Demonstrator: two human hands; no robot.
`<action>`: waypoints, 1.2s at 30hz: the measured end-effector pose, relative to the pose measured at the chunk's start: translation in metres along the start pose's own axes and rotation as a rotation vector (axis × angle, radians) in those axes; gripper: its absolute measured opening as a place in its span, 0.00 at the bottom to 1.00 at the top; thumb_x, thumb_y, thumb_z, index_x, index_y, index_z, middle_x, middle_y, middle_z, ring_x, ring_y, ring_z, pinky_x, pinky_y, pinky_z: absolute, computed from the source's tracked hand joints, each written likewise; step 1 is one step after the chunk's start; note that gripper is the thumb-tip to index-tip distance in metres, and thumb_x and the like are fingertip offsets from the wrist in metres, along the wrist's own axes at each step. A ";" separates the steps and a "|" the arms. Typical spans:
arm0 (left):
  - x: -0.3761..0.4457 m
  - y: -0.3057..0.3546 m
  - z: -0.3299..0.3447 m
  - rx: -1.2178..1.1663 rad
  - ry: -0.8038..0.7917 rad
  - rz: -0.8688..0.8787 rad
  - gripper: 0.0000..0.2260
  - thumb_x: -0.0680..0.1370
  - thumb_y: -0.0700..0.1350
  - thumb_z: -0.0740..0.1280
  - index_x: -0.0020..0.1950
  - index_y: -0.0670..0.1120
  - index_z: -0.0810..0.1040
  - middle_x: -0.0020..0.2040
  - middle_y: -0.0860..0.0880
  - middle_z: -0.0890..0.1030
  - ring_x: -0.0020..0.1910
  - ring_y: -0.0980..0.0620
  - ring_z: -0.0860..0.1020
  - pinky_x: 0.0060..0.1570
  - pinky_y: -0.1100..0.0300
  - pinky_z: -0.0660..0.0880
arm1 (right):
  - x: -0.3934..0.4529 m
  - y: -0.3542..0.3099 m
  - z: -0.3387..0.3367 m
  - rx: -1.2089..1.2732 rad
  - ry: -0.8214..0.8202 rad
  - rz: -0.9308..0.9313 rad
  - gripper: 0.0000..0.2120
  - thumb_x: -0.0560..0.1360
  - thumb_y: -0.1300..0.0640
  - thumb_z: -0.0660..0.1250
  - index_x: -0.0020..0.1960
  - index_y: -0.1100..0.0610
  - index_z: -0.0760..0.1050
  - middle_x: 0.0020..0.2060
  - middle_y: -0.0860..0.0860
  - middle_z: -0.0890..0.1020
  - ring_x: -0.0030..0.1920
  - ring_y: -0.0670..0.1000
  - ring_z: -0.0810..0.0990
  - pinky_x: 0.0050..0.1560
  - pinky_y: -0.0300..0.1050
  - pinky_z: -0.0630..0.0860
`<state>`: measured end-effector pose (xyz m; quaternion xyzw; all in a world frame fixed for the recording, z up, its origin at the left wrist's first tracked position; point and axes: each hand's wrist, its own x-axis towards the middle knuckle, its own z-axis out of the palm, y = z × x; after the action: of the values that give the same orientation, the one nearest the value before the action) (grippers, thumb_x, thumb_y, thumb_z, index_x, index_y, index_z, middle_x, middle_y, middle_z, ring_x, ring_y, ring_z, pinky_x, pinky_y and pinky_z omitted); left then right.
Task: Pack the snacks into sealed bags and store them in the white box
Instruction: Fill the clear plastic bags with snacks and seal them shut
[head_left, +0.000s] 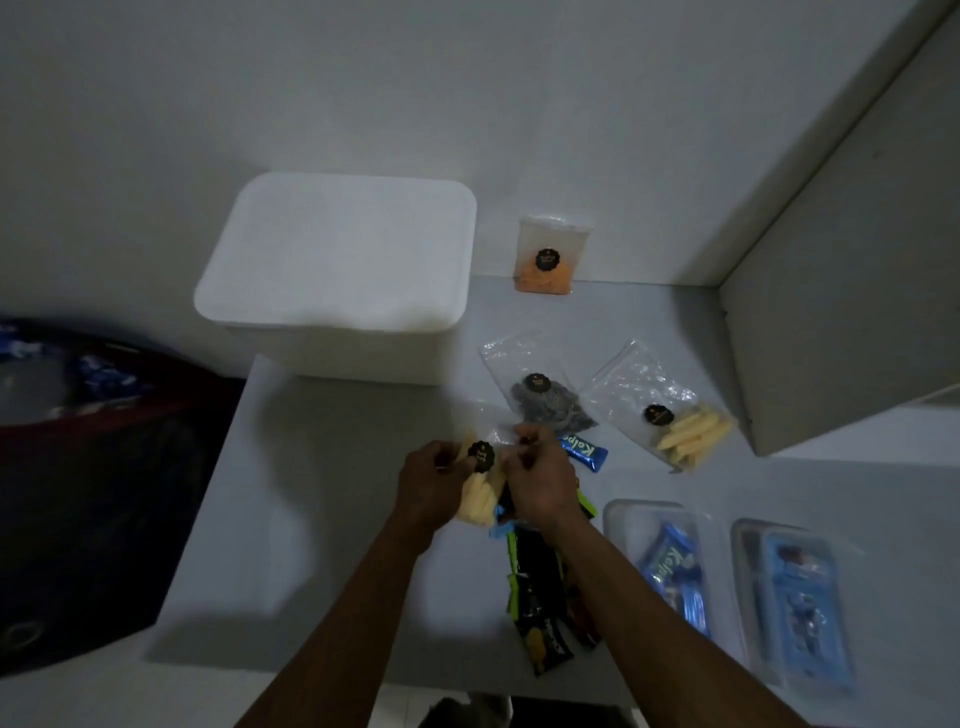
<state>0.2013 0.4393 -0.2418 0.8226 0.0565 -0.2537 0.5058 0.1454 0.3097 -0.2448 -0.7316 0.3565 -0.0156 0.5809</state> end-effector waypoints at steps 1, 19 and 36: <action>-0.006 0.006 -0.003 -0.040 -0.003 0.018 0.06 0.75 0.41 0.73 0.50 0.42 0.82 0.46 0.46 0.83 0.44 0.51 0.80 0.40 0.62 0.74 | -0.003 -0.007 -0.004 0.032 0.021 -0.018 0.13 0.78 0.61 0.67 0.59 0.50 0.70 0.50 0.51 0.80 0.51 0.50 0.80 0.46 0.34 0.75; -0.095 0.121 -0.038 -0.411 -0.061 0.465 0.03 0.77 0.43 0.70 0.49 0.44 0.83 0.44 0.48 0.86 0.44 0.55 0.83 0.44 0.63 0.78 | -0.083 -0.123 -0.103 0.400 0.075 -0.320 0.04 0.73 0.64 0.73 0.48 0.61 0.82 0.41 0.58 0.86 0.44 0.53 0.85 0.43 0.39 0.80; -0.117 0.157 -0.046 -0.336 -0.020 0.632 0.05 0.76 0.41 0.71 0.42 0.49 0.84 0.41 0.48 0.85 0.48 0.45 0.82 0.51 0.53 0.78 | -0.099 -0.181 -0.123 -0.456 0.027 -0.668 0.06 0.78 0.49 0.68 0.45 0.50 0.80 0.42 0.44 0.83 0.47 0.46 0.79 0.47 0.48 0.77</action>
<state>0.1718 0.4220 -0.0439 0.7022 -0.1645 -0.0799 0.6881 0.1091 0.2729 -0.0108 -0.9171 0.1013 -0.1336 0.3618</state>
